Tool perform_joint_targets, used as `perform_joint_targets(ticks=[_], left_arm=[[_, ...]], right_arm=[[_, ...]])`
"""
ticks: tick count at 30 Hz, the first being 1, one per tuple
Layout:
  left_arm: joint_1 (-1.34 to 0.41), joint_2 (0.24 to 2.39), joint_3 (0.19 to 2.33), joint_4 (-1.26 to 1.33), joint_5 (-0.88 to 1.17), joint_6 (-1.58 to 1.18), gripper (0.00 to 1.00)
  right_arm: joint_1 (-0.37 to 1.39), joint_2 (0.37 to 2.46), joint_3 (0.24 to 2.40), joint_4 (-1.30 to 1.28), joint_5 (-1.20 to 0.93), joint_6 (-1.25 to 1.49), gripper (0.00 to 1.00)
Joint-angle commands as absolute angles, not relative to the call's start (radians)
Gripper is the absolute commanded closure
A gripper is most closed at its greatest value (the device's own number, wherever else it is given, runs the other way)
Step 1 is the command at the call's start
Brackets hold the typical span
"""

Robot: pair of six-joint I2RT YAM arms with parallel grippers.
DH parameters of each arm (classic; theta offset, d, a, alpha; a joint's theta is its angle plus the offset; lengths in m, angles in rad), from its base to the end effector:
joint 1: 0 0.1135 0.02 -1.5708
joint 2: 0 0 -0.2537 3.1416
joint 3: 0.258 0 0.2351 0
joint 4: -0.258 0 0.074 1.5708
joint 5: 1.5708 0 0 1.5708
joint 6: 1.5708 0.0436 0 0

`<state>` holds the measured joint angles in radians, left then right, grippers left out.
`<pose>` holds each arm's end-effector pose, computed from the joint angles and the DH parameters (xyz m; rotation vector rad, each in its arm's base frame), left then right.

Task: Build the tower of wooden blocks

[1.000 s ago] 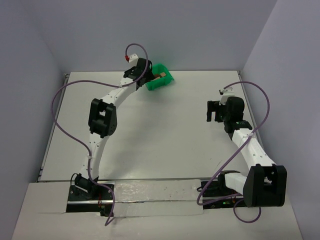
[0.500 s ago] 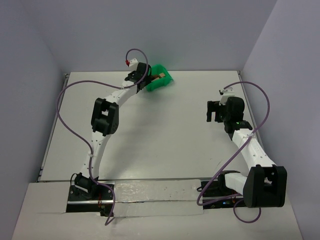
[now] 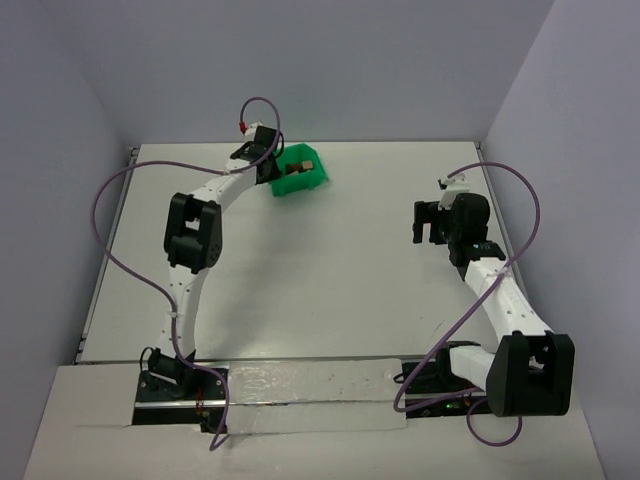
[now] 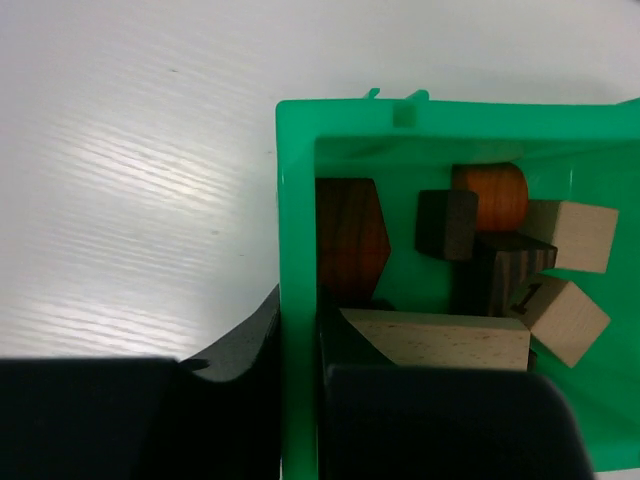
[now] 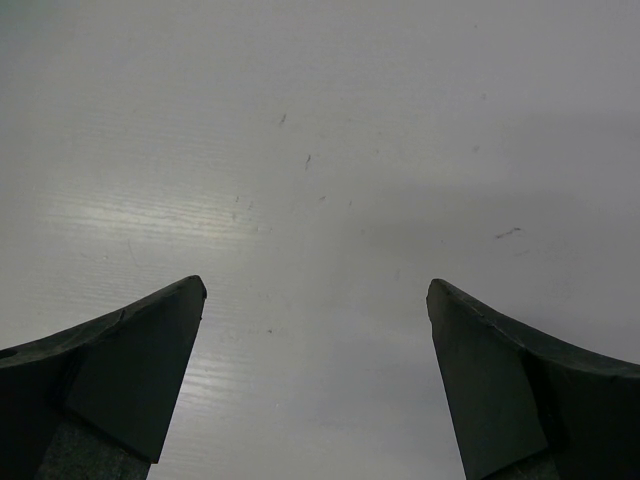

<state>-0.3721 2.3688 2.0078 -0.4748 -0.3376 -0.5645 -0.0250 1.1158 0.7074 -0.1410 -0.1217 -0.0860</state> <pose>0.4829 -0.1730 0.1810 -0.3778 2.3161 -0.0508 0.2410 -0.0007 0.2449 -0.1366 2.1119 0.0629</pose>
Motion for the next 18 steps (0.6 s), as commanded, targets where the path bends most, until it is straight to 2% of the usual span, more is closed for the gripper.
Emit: perform_joint_targets(ticks=[1, 6, 18], left_arm=[[-0.329, 2.111, 1.775, -0.476, -0.195, -0.301, 1.0], [-0.322, 1.807, 1.454, -0.335, -0.126, -0.059, 1.0], [-0.34, 1.398, 1.104, -0.279, -0.058, 0.367, 1.0]], right_arm=[[-0.031, 1.076, 0.762, -0.139, -0.139, -0.078, 0.0], [-0.031, 1.064, 0.764, -0.14, -0.153, -0.075, 0.0], [-0.031, 1.052, 0.77, -0.152, -0.178, -0.074, 0.0]])
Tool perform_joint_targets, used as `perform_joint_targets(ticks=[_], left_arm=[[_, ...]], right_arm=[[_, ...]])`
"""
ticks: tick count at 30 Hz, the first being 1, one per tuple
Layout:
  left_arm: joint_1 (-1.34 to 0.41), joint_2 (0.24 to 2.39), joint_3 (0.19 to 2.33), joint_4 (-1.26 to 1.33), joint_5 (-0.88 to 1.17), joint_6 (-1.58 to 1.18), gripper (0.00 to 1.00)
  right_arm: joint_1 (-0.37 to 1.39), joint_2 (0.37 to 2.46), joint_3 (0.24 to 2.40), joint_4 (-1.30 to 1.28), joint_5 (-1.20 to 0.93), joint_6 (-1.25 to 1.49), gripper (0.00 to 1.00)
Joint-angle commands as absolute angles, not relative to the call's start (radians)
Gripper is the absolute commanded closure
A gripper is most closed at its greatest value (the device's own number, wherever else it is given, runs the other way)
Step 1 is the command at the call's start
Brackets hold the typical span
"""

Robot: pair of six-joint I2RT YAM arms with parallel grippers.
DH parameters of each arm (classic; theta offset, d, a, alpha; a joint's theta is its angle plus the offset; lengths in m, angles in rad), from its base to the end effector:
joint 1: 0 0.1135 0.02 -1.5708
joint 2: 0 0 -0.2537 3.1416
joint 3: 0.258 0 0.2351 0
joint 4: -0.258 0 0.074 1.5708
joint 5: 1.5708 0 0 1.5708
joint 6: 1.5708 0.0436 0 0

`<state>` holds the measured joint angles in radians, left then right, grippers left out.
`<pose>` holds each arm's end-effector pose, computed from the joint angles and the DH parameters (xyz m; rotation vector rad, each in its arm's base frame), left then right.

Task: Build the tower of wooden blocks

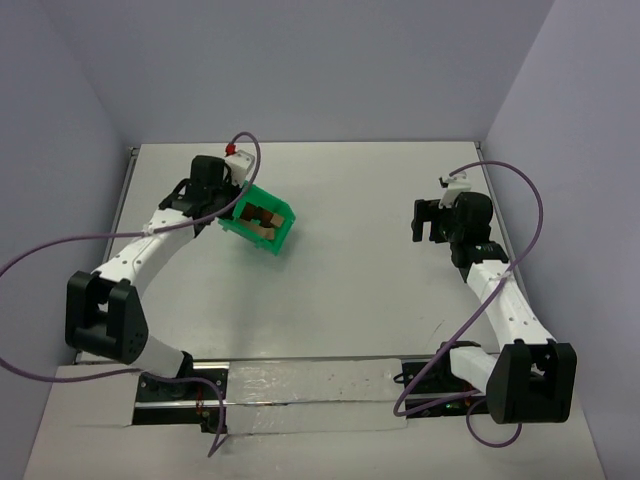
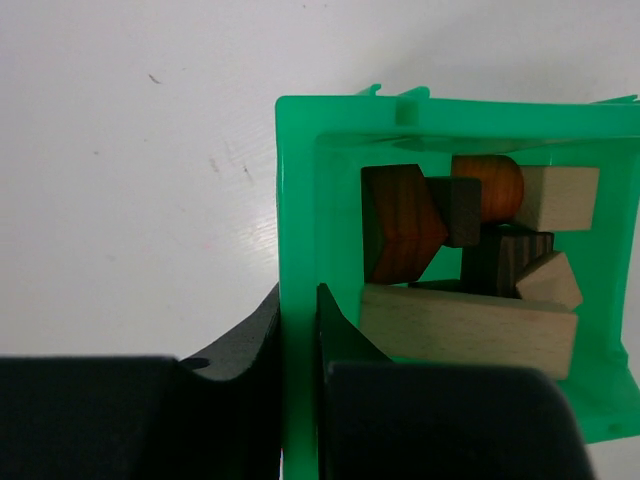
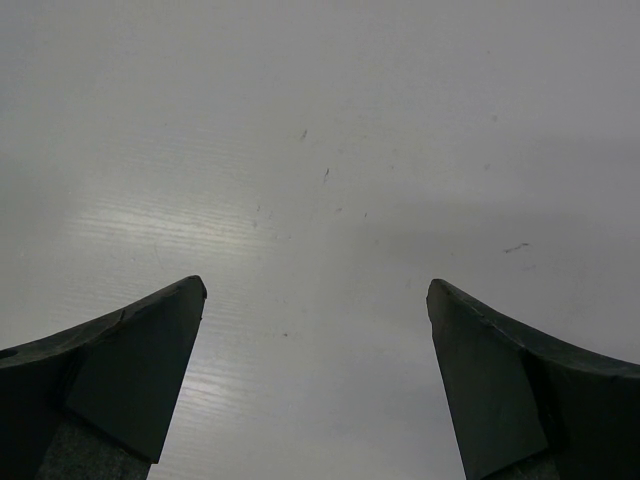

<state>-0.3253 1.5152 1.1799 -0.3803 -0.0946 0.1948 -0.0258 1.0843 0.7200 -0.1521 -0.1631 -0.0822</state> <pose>0.3130 -0.1012 0.2716 0.5393 2.2182 0.0400 0.2370 0.0010 0.2550 -0.1575 2.0754 0.1043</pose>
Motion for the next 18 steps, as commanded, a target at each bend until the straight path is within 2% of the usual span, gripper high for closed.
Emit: perform_joint_targets(ticks=[1, 9, 18], left_arm=[[-0.354, 1.375, 1.082, -0.272, -0.068, 0.387, 1.0], [-0.472, 1.246, 0.916, -0.183, -0.208, 0.546, 1.0], [-0.621, 1.238, 0.84, -0.048, -0.415, 0.64, 1.0]], right_arm=[[-0.032, 1.052, 0.771, -0.153, -0.179, -0.074, 0.0], [-0.032, 1.051, 0.773, -0.158, -0.189, -0.069, 0.0], [-0.032, 1.052, 0.773, -0.157, -0.184, -0.072, 0.0]])
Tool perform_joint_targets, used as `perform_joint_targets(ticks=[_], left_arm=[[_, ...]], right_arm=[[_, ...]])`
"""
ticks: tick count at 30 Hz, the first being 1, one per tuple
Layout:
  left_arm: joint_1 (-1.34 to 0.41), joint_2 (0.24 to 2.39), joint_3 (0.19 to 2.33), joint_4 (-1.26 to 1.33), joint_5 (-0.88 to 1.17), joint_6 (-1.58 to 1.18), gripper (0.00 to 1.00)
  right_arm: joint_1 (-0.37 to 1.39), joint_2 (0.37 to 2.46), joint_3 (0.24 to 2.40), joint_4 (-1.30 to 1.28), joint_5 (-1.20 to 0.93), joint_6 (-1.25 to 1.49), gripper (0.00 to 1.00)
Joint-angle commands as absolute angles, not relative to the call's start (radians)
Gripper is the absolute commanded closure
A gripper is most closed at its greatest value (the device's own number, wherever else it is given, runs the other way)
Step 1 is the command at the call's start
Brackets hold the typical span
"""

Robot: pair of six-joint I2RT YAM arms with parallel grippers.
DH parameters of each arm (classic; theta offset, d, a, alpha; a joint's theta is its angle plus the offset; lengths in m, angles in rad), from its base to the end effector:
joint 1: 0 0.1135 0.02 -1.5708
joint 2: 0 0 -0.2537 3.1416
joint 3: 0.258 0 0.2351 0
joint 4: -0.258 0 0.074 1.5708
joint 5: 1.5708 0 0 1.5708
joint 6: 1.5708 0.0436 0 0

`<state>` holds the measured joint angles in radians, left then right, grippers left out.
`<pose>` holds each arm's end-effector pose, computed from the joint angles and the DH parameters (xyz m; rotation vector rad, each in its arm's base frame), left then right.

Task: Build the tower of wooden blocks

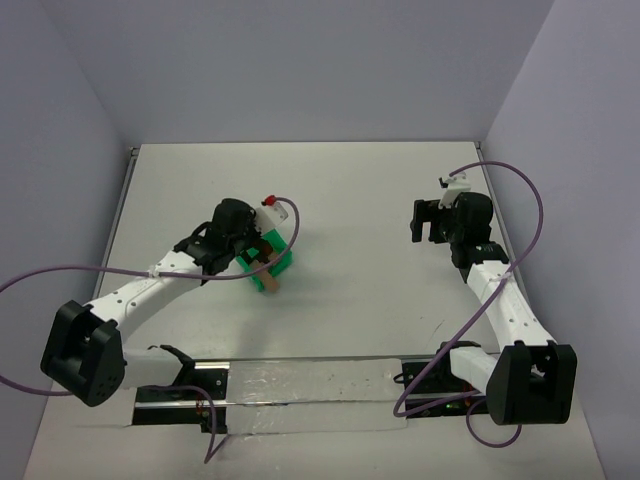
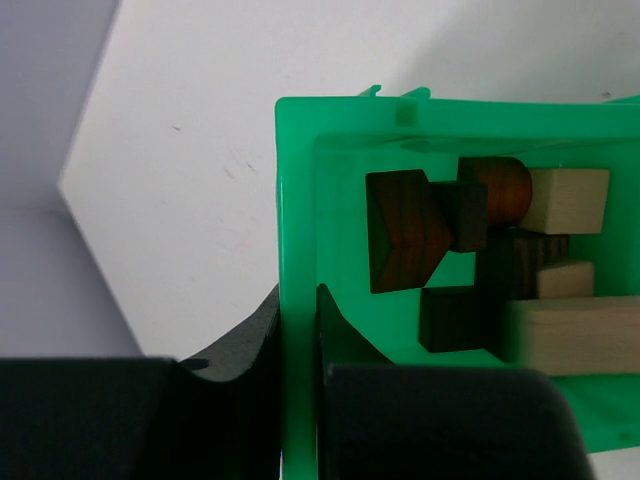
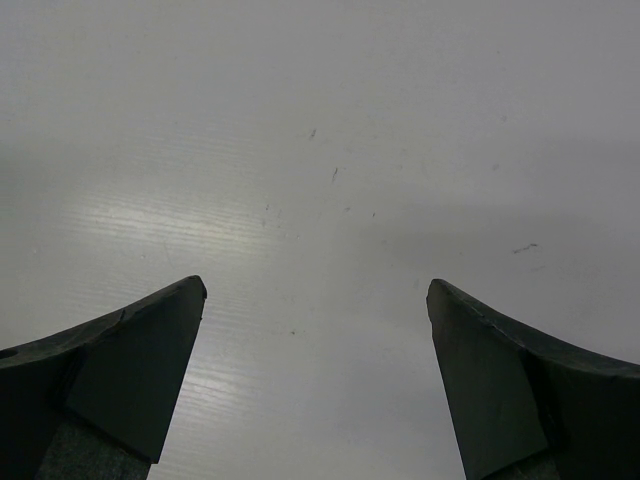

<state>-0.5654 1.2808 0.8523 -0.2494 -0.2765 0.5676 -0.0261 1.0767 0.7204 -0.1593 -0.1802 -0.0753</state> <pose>0.2339 -0.1343 0.2440 1.0722 1.9627 0.3117 0.2355 0.0017 0.2561 -0.1604 2.0735 0.1261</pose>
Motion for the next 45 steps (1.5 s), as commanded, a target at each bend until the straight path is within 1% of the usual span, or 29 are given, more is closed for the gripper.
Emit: perform_joint_targets(ticks=[1, 8, 22, 30, 45], left_arm=[[-0.634, 1.236, 0.827, -0.031, -0.433, 0.651, 1.0], [-0.726, 1.247, 0.771, 0.103, -0.555, 0.72, 1.0], [-0.927, 1.267, 0.619, 0.402, -0.761, 0.993, 1.0], [-0.968, 1.29, 0.561, 0.567, -0.807, 1.138, 1.0], [-1.035, 1.329, 0.511, 0.737, -0.841, 1.303, 1.0]], right_arm=[[-0.031, 1.054, 0.773, -0.157, -0.184, -0.072, 0.0], [-0.032, 1.054, 0.775, -0.158, -0.186, -0.072, 0.0], [-0.032, 1.052, 0.776, -0.154, -0.175, -0.072, 0.0], [-0.032, 1.05, 0.776, -0.155, -0.177, -0.072, 0.0], [-0.031, 1.055, 0.78, -0.157, -0.173, -0.074, 0.0]])
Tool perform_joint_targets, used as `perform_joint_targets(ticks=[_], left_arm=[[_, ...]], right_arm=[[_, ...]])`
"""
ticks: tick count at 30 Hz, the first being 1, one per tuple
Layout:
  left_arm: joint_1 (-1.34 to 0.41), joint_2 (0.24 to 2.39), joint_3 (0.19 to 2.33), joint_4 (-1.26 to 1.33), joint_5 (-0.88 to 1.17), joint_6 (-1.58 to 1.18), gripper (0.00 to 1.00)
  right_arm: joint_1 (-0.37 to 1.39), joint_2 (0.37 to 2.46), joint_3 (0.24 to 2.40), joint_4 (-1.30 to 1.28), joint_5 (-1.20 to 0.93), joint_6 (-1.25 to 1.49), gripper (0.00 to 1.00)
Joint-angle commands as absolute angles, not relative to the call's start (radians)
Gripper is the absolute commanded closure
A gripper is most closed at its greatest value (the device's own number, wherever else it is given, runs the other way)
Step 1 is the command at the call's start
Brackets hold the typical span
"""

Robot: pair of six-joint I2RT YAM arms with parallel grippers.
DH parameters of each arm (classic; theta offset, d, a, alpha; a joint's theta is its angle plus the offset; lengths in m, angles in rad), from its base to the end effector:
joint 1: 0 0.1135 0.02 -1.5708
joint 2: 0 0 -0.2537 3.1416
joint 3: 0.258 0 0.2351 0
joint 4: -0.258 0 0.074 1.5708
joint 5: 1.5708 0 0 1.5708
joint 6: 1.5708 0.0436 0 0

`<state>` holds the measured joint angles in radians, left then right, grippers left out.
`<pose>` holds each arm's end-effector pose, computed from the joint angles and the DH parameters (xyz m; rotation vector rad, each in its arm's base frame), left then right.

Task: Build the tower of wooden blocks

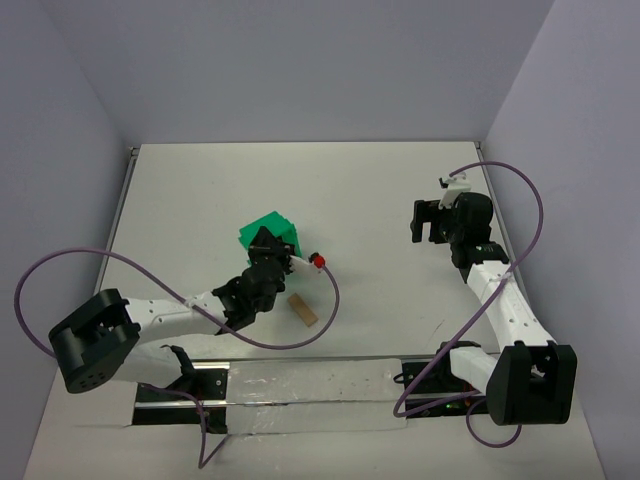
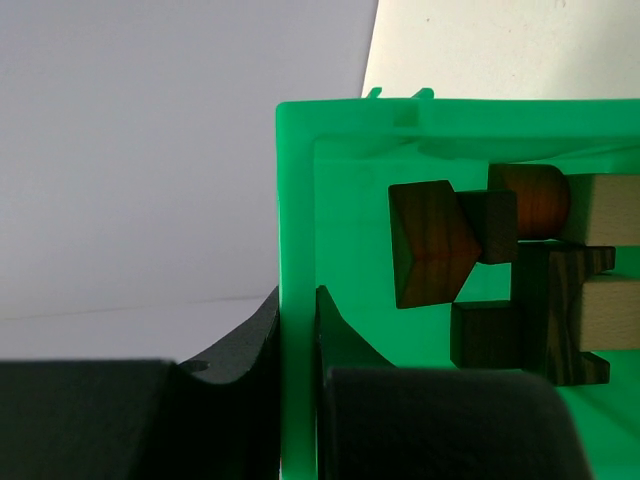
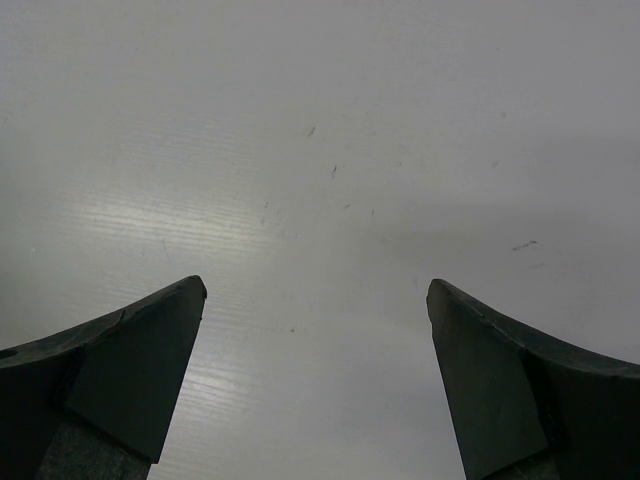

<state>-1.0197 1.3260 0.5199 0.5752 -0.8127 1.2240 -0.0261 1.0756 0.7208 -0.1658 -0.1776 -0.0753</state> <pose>0.1633 -0.2053 0.2133 1.2911 1.2707 0.8725 0.2350 0.0016 0.2558 -0.1586 2.0787 0.1240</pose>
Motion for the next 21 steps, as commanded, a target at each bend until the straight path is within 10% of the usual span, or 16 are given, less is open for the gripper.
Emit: perform_joint_targets(ticks=[1, 21], left_arm=[[-1.036, 1.332, 0.506, 0.751, -0.841, 1.312, 1.0], [-1.053, 1.457, 0.423, 1.153, -0.877, 1.553, 1.0]], right_arm=[[-0.032, 1.055, 0.781, -0.158, -0.173, -0.074, 0.0], [-0.031, 1.068, 0.786, -0.162, -0.171, -0.069, 0.0]])
